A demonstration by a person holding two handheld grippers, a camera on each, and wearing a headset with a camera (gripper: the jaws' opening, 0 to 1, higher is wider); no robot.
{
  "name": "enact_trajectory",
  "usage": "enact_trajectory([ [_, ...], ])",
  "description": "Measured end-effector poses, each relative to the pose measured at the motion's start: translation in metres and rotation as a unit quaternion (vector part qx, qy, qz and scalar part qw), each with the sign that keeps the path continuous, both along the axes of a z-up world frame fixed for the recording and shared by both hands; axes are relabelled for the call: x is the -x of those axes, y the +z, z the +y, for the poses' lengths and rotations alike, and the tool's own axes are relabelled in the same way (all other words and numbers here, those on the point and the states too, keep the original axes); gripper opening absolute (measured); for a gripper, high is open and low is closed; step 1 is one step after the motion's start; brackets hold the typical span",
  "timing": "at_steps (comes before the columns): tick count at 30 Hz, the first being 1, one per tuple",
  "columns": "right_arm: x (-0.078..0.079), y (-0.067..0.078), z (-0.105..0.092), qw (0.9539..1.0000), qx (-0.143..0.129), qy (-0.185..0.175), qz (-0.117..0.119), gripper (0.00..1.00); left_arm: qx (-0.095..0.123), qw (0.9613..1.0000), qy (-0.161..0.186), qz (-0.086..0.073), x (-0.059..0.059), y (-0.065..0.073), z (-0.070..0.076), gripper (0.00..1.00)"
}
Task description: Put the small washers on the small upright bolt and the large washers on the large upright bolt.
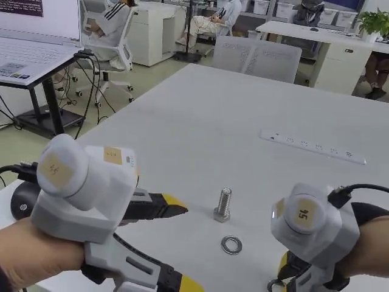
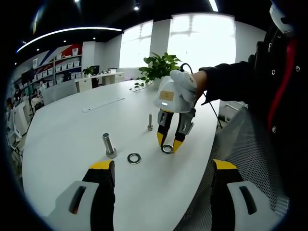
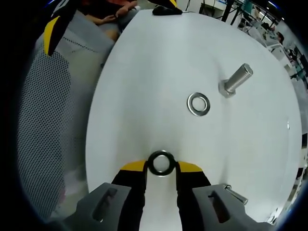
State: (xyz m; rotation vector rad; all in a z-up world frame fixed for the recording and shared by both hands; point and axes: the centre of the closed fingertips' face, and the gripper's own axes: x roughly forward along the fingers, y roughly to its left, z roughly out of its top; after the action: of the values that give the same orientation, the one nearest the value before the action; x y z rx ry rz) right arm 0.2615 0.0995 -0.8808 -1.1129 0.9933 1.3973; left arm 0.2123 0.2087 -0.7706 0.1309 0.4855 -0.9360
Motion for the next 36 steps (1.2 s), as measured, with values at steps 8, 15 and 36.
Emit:
enact_trajectory([
  [8,-0.001,0.000,0.000,1.0000,0.003,-0.001,0.001,0.24,0.000,1.0000,-0.001,0.001,-0.002,-0.001,-0.001,0.81],
  [15,-0.001,0.000,-0.001,0.9999,0.009,-0.001,0.005,0.23,0.000,1.0000,0.002,0.000,-0.003,-0.001,0.000,0.81],
  [36,-0.004,0.013,0.000,0.9998,0.018,0.003,-0.004,0.23,0.004,1.0000,0.008,-0.004,-0.001,0.000,0.004,0.81],
])
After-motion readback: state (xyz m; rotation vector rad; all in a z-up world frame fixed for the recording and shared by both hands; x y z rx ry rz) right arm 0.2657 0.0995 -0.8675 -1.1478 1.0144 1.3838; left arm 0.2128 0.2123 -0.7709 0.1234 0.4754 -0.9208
